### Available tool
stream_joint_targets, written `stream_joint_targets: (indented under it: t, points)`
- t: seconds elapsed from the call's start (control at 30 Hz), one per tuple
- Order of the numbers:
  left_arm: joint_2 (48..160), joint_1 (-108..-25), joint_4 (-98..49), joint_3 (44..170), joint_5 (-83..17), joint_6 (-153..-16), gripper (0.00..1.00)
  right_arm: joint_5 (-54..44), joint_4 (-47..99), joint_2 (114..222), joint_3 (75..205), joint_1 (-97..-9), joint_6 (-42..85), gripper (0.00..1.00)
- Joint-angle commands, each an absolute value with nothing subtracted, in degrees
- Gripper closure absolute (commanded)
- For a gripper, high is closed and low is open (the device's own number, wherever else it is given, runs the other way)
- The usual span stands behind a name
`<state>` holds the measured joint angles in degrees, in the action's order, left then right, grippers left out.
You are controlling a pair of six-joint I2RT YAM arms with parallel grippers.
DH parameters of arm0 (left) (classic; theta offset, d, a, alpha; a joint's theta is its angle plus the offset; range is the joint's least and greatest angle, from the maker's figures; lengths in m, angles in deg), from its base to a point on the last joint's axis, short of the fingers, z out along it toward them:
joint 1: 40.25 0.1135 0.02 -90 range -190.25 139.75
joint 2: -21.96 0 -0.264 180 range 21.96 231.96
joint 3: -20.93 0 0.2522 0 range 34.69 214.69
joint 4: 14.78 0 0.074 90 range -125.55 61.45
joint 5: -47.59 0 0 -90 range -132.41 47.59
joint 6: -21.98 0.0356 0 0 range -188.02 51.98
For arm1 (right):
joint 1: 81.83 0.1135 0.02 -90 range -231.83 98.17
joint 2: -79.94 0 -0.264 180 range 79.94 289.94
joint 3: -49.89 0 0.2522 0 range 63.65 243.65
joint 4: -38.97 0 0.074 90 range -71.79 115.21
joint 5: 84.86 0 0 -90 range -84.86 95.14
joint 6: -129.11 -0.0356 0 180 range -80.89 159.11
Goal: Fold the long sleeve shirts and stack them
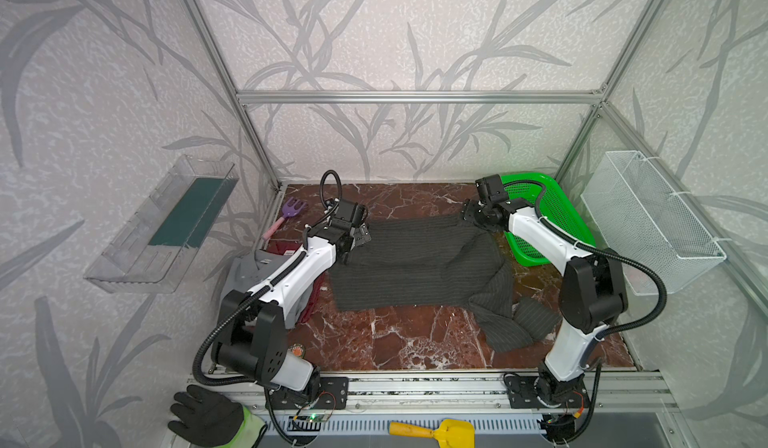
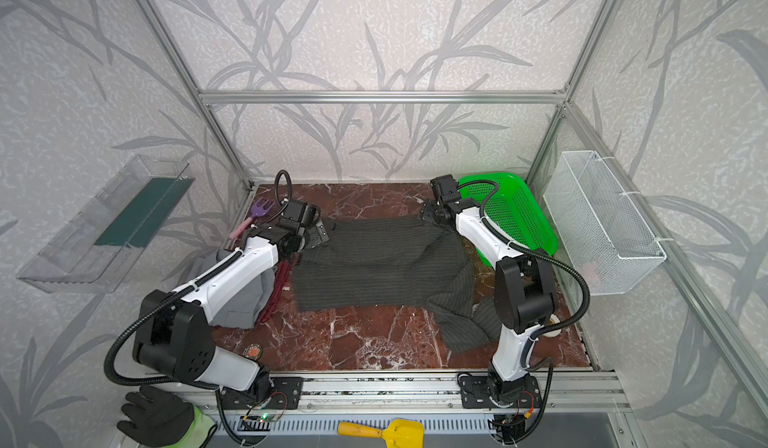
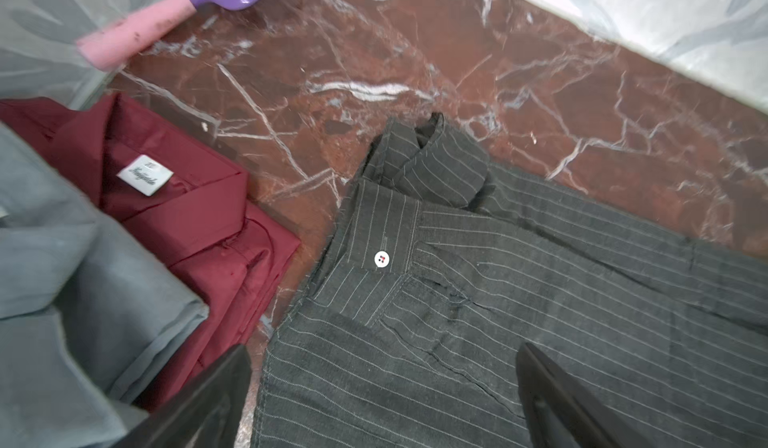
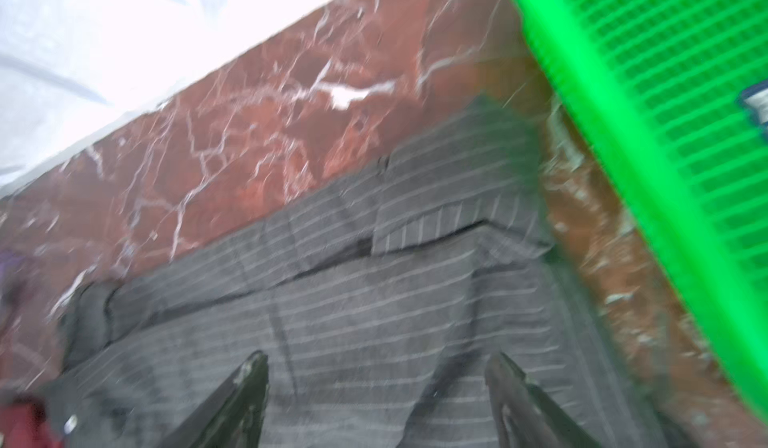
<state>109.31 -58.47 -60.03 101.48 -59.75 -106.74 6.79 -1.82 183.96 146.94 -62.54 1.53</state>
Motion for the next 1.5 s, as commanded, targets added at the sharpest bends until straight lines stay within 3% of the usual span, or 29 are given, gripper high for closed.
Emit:
stream_joint_targets:
  t: [0.0, 0.2, 0.37, 0.67, 0.97, 1.17, 1.47]
  points:
    - [110.89, -58.18, -67.66, 104.91, -56.16, -107.33, 0.01, 3.34, -4.35, 180.21, 141.68, -60.24, 2.17, 0.20]
    - [100.13, -58.36, -66.90, 90.95, -52.09, -114.11, 0.01, 12.46, -6.46, 163.16, 125.19, -58.45, 3.68, 0.15]
    - [89.73, -60.74, -71.11, 81.91, -50.11, -121.73, 0.02, 14.40, -17.78, 151.24, 116.92, -58.28, 3.36, 0.11]
    - [81.21, -64.17, -72.70, 70.77, -48.22, -130.67, 0.04, 14.63, -28.97, 133.09, 107.06, -58.36, -0.70, 0.10]
    - [84.89, -64.86, -65.84, 64.83, -48.82, -130.30, 0.08, 14.90, -40.89, 136.11, 107.45, -57.95, -6.12, 0.12]
    - [88.31, -64.67, -62.41, 63.79, -50.78, -129.35, 0.13, 8.87, -35.90, 137.28, 101.31, -55.86, -8.53, 0.18]
    - [93.35, -64.55, -58.99, 65.00, -50.00, -127.64, 0.22, 12.44, -31.77, 138.47, 98.25, -53.62, -9.43, 0.24]
